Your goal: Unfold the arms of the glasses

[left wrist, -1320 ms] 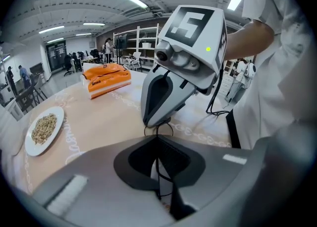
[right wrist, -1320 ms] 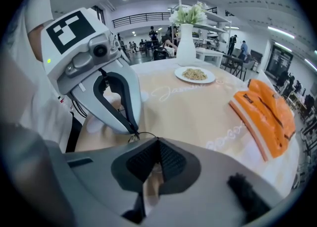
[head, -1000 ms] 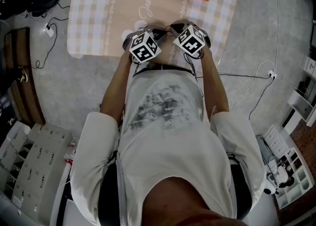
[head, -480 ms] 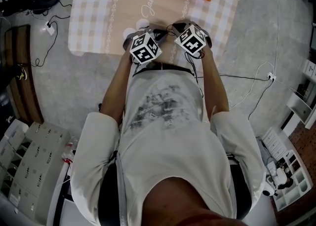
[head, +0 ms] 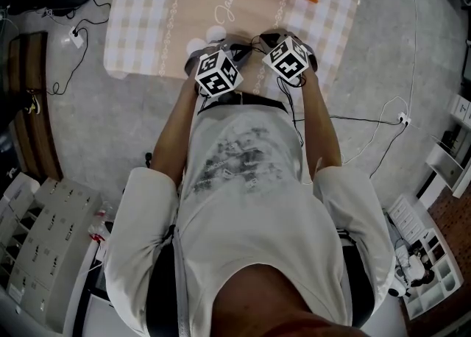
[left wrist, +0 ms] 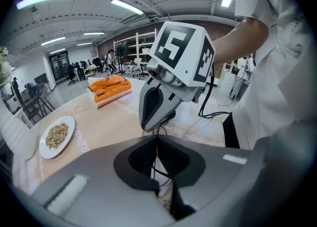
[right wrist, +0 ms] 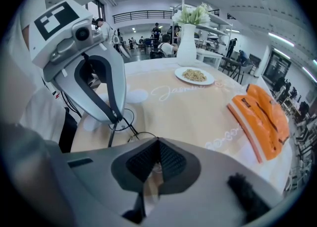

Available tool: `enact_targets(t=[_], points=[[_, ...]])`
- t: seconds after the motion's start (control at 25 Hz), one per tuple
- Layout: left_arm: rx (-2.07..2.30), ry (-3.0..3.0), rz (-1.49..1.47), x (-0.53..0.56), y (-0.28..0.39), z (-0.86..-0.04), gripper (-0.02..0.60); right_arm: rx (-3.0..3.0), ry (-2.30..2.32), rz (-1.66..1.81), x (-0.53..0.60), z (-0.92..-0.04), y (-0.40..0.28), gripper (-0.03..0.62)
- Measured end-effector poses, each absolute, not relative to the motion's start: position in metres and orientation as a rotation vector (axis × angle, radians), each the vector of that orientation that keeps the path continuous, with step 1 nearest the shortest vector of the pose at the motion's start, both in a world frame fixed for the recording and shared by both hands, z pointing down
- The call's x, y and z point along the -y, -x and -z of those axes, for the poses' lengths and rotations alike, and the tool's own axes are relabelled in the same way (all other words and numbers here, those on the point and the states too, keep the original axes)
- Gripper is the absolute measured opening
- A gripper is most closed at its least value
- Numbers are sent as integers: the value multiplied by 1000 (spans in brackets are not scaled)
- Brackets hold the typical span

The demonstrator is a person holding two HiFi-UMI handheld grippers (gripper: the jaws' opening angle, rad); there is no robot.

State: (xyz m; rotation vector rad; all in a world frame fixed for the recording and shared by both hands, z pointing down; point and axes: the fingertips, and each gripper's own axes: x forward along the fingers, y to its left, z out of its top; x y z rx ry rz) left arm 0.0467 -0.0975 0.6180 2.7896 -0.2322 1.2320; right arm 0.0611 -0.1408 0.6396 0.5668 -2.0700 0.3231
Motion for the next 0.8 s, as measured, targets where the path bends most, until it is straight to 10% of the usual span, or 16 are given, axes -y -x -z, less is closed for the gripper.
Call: enact_targets(t=[0.8], points=[[314,-2807,-1209,94,-35,-607,14,2070,-580,-302,141,-639,-60,15]])
